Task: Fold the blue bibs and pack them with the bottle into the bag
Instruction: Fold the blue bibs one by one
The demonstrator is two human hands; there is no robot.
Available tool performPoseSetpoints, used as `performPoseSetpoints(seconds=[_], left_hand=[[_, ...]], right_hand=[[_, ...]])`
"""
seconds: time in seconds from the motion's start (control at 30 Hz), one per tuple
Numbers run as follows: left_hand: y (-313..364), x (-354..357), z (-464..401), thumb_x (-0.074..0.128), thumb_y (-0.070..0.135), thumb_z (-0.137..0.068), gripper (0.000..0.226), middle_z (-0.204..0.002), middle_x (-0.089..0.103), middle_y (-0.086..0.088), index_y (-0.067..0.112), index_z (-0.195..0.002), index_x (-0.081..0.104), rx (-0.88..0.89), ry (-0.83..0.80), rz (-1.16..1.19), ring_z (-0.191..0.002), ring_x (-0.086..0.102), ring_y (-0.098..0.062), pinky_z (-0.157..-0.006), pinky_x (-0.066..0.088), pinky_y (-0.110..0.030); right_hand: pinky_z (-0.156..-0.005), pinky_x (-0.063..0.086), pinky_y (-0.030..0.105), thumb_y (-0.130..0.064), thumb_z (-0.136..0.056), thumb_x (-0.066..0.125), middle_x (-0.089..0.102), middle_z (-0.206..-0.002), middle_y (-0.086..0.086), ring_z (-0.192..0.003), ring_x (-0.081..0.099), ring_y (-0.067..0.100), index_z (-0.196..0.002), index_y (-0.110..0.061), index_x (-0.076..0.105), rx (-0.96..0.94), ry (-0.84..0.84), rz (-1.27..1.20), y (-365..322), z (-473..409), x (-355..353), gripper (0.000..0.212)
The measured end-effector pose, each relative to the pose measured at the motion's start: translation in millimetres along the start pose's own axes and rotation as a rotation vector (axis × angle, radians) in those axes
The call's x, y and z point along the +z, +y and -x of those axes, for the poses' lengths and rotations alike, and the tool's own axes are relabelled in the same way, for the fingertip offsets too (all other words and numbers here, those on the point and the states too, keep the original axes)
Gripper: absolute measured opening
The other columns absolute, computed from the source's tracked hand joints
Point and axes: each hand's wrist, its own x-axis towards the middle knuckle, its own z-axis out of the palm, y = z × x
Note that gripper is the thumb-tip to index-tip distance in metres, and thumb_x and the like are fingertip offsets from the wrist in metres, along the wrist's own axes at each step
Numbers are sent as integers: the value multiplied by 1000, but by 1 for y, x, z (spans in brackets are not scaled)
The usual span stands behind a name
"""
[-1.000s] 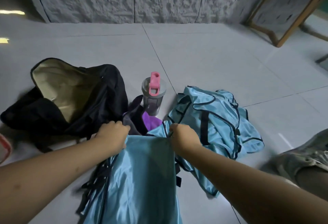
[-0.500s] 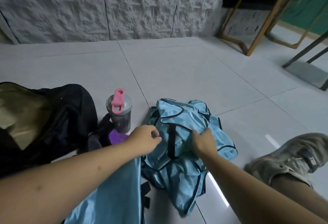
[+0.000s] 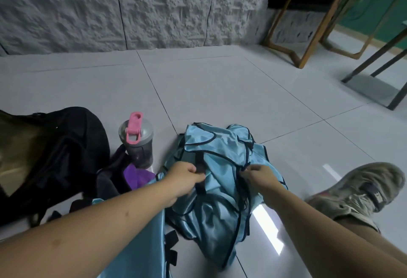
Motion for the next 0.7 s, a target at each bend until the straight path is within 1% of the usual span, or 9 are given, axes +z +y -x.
performPoseSetpoints(seconds=[0.07,0.13,0.2,0.3,0.37,0.4,0.5,0.6,0.7], left_hand=[[13,-15,1,65,15,-99,19,-75,64,-9,13,-81,58,15,43,250,-73,65,-26,-68,53,-35],[30,-33,3,50,9,-107,14,-77,65,-12,8,-94,55,12,71,511,-67,71,-28,-64,59,-35],[42,-52,6,44,8,-109,14,-71,57,-10,8,-96,50,33,111,561,-46,63,-24,-48,53,-29],[51,-73,10,47,7,-107,6,-66,52,-9,10,-103,50,116,159,426,-36,46,-17,-38,43,-25],[57,-84,14,50,9,-105,4,-64,55,-6,13,-105,53,163,202,282,-38,44,-16,-38,41,-25],[62,-88,16,51,9,-105,6,-63,55,-6,12,-101,55,178,227,266,-38,43,-15,-39,40,-24],[76,-91,27,51,2,-104,22,-63,50,-4,9,-84,55,153,257,486,-38,41,-10,-37,37,-20],[96,-87,42,50,2,-106,18,-64,51,-8,7,-89,56,132,107,707,-38,43,-14,-40,47,-26],[112,-80,58,46,2,-107,10,-72,58,-14,3,-104,55,189,-54,705,-42,52,-24,-46,56,-37]], right_hand=[[-58,38,31,-11,-79,67,56,-65,8,-63,47,22,-76,0,67,-11,99,-117,-7,0,-7,12],[-56,33,33,-11,-72,61,49,-60,8,-61,42,22,-68,-4,59,0,147,-230,-16,-1,-13,8],[-53,31,32,-14,-74,59,46,-60,8,-57,41,20,-73,-11,58,17,120,-284,-27,0,-15,3],[-63,48,41,-19,-77,64,61,-75,17,-67,58,28,-82,-5,65,-31,1,-341,-42,1,-13,15],[-63,53,36,-13,-87,65,66,-74,18,-65,63,25,-83,0,66,-111,-2,-294,-52,6,-12,13],[-59,50,32,-10,-89,64,64,-71,15,-62,60,22,-81,-1,63,-162,36,-236,-56,8,-11,12],[-60,49,37,-12,-85,65,64,-71,15,-64,58,25,-84,4,61,-274,177,-20,-63,9,-10,17],[-67,57,42,-12,-83,66,72,-85,15,-73,67,27,-89,-9,67,-273,207,179,-70,17,-6,7],[-68,56,34,-8,-80,59,71,-96,6,-84,67,26,-106,-14,69,-346,276,271,-82,35,-2,28]])
